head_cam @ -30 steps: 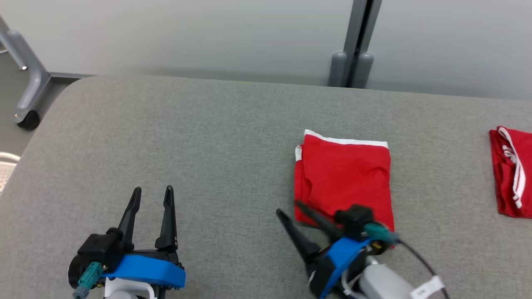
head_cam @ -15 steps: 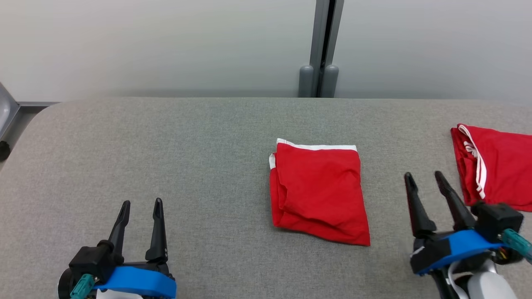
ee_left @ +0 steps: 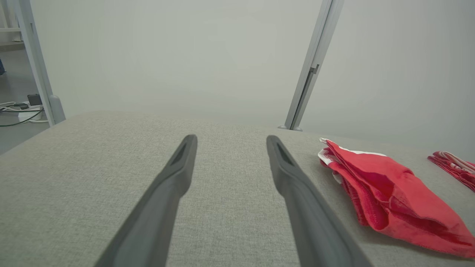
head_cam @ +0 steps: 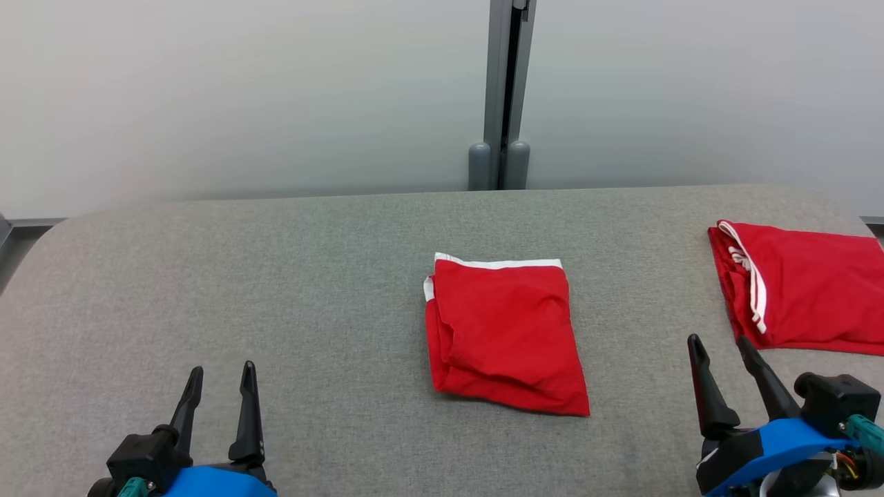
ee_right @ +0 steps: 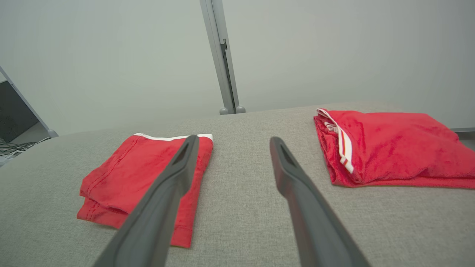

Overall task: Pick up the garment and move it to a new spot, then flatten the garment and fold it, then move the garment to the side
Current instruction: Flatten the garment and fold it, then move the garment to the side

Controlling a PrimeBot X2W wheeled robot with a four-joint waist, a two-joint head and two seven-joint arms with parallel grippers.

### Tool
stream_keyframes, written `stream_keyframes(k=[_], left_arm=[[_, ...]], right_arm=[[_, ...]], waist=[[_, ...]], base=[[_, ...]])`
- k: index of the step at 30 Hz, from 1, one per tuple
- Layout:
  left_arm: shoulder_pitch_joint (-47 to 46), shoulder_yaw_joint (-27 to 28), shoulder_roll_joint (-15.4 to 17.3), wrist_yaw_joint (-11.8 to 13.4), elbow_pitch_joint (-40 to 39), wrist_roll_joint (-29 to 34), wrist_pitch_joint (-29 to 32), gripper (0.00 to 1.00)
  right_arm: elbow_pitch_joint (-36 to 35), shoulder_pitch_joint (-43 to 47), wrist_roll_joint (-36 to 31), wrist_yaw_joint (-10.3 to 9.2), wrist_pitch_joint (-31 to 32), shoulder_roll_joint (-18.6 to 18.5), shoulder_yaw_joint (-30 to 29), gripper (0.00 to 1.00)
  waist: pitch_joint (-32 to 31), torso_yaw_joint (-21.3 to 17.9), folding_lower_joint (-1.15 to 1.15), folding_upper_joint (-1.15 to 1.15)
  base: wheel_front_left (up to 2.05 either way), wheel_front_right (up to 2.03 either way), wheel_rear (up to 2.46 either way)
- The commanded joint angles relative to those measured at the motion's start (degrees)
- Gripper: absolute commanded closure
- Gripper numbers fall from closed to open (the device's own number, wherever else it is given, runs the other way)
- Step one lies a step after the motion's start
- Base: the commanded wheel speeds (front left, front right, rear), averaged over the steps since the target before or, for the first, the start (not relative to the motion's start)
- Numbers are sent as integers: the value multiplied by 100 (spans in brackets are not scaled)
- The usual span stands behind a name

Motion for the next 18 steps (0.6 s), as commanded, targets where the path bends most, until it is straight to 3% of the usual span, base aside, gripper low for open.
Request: stream_keyframes(k=[1, 18], left_arm=[[9, 27, 28, 5, 40, 41, -12, 0], [-23, 51, 52, 41, 222, 7, -12, 0]], right_arm=[[35, 101, 38, 2, 0, 3, 20, 0], [264, 134, -23, 2, -171, 2, 79, 0]], waist=[[-47, -57, 0, 0], [-101, -306, 0, 0]], base=[[0, 0, 0], [0, 0, 0]])
